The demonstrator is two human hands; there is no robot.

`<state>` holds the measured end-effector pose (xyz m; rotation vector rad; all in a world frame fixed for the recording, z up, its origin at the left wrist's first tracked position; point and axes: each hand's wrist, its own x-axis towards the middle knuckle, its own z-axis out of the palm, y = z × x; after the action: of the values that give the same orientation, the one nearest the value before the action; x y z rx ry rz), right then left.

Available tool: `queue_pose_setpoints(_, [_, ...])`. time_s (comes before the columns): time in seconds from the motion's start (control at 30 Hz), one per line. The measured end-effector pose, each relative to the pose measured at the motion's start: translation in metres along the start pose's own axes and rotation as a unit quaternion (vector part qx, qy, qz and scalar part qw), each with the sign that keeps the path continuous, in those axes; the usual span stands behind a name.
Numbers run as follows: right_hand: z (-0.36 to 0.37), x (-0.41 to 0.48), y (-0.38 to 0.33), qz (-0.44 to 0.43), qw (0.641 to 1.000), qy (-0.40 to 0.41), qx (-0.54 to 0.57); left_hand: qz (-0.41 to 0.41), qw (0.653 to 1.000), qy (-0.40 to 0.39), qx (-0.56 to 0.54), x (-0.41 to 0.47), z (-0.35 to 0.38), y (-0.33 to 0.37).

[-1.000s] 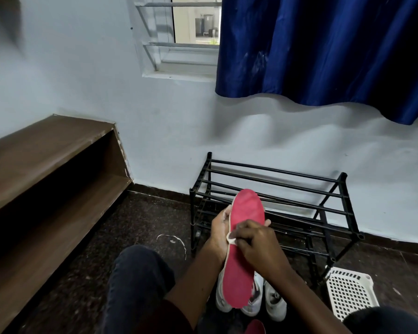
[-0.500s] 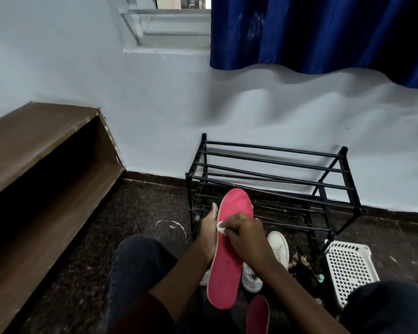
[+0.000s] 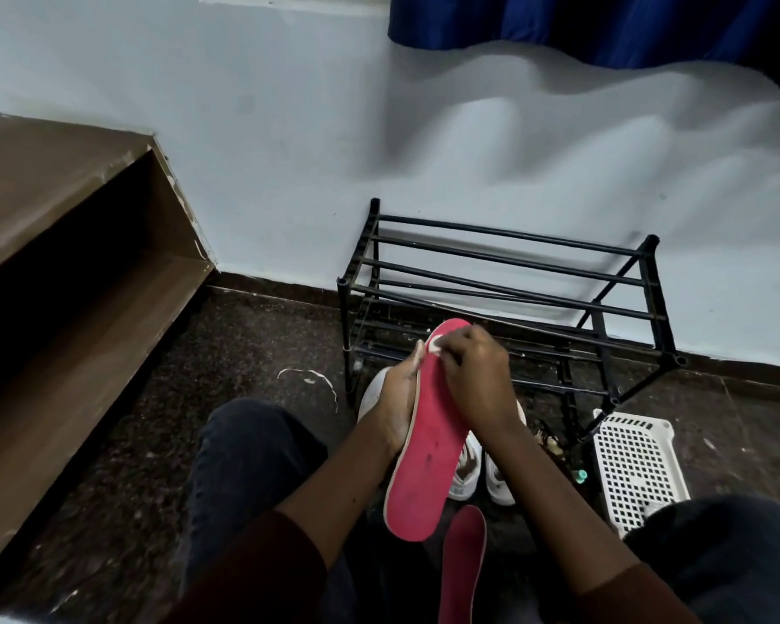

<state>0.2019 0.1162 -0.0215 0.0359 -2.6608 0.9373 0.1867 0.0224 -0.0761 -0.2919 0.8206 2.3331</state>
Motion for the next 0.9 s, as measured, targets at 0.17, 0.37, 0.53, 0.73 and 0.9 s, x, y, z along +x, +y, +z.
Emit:
queue_pose_setpoints(0.17, [-0.004,-0.038,-0.005,-0.018,0.993,-0.099,0.059,-0.014,1.000,0.003,0.018,0.001,-0.003,0.009])
queue_pose_setpoints(0.37, [0.000,-0.023,0.004,-0.009,0.998,-0.061,0.027,-0.007,0.997,0.071,0.037,0.010,-0.008,0.000])
queue_pose_setpoints(0.53, [0.005,0.010,0.012,0.015,1.000,0.020,-0.008,-0.023,0.998,0.057,0.010,0.009,0.000,-0.007])
queue_pose_setpoints(0.73, [0.004,0.009,0.011,0.011,1.000,0.010,-0.004,-0.033,0.999,0.031,-0.004,0.003,0.006,-0.008])
queue_pose_setpoints(0.9, [0.001,-0.023,0.002,0.018,0.997,-0.054,0.045,-0.039,0.997,0.066,0.029,0.004,0.001,-0.002])
